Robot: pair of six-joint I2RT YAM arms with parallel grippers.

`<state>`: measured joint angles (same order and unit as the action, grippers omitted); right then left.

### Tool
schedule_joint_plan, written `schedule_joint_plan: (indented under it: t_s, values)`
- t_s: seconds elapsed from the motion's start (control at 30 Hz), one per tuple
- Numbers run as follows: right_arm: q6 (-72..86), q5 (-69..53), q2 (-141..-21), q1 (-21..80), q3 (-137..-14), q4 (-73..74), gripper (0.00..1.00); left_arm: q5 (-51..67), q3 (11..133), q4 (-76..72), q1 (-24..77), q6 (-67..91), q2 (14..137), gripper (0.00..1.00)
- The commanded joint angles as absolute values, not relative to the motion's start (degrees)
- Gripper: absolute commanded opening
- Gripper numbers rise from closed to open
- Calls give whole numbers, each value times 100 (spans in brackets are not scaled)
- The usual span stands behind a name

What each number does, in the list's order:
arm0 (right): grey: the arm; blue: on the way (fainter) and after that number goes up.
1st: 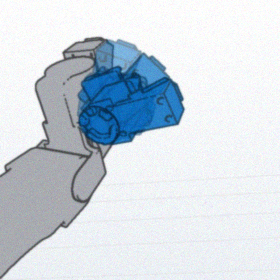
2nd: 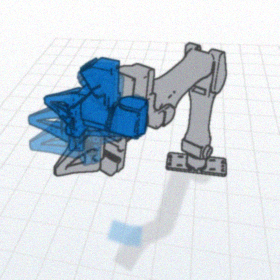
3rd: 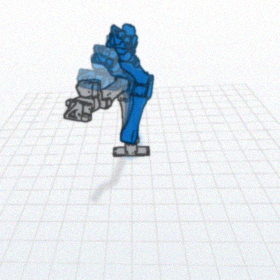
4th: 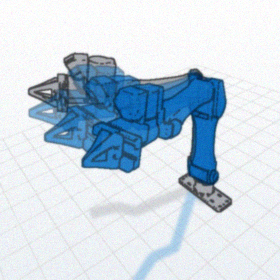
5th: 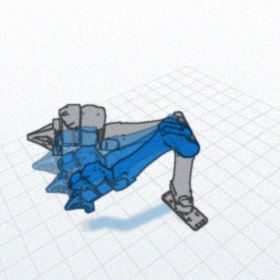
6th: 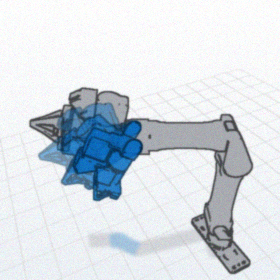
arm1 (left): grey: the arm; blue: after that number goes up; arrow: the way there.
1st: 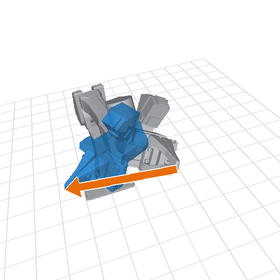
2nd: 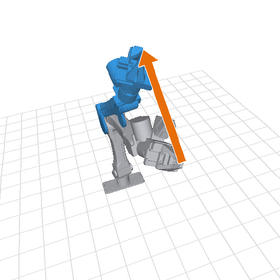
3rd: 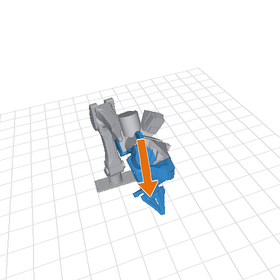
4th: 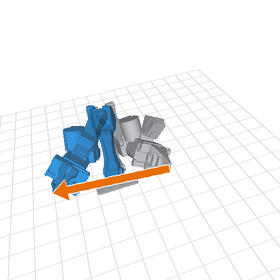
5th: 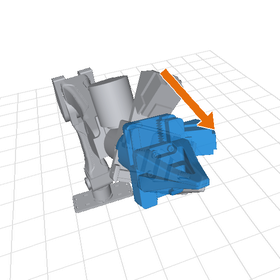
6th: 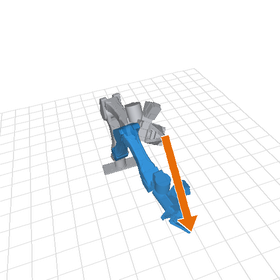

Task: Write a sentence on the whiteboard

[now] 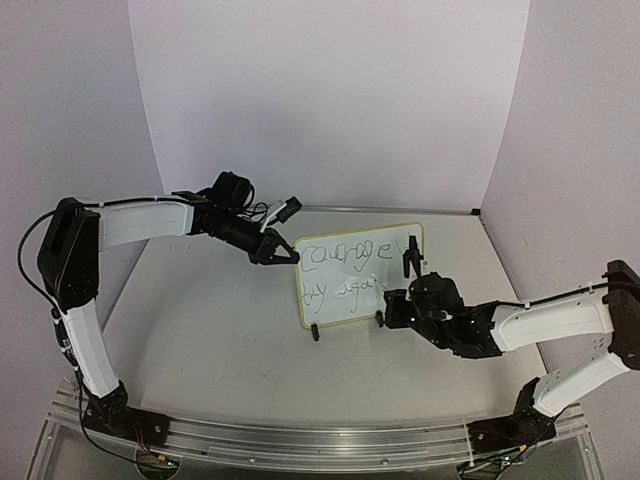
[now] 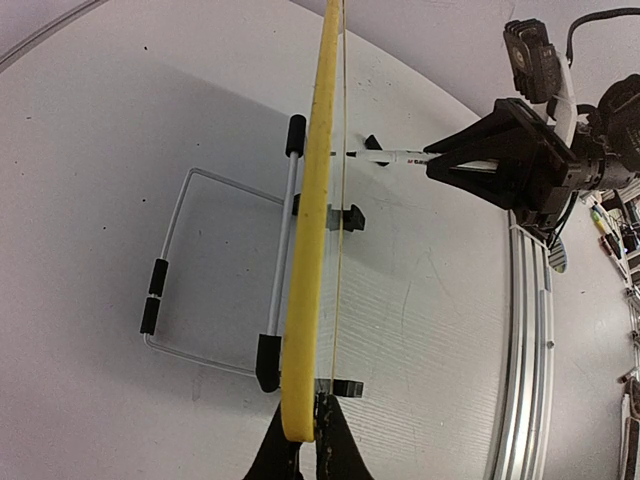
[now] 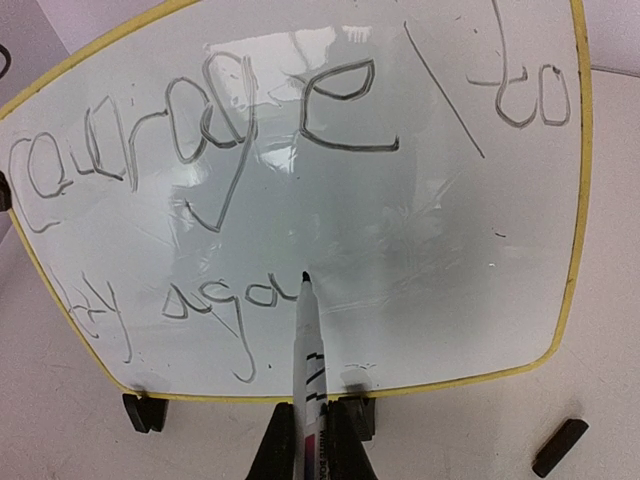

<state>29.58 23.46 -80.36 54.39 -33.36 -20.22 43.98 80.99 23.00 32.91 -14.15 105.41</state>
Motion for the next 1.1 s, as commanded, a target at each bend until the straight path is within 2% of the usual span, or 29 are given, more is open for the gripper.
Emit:
schedule_joint_plan:
  t_s: [0.0,0.8,1.07]
  values:
    - [2840,2420,-8230,5388,-3593,-2241,0,3869,8093,2294,3287,-1825,10392,0]
    - [3490,2253,-8453,5395,-3161,-2250,0,3858,8090,2303,3287,-1831,10371,0]
    - [3360,2242,-8101,5487,-3217,-2235,0,3880,8086,2291,3291,-1827,10371,0]
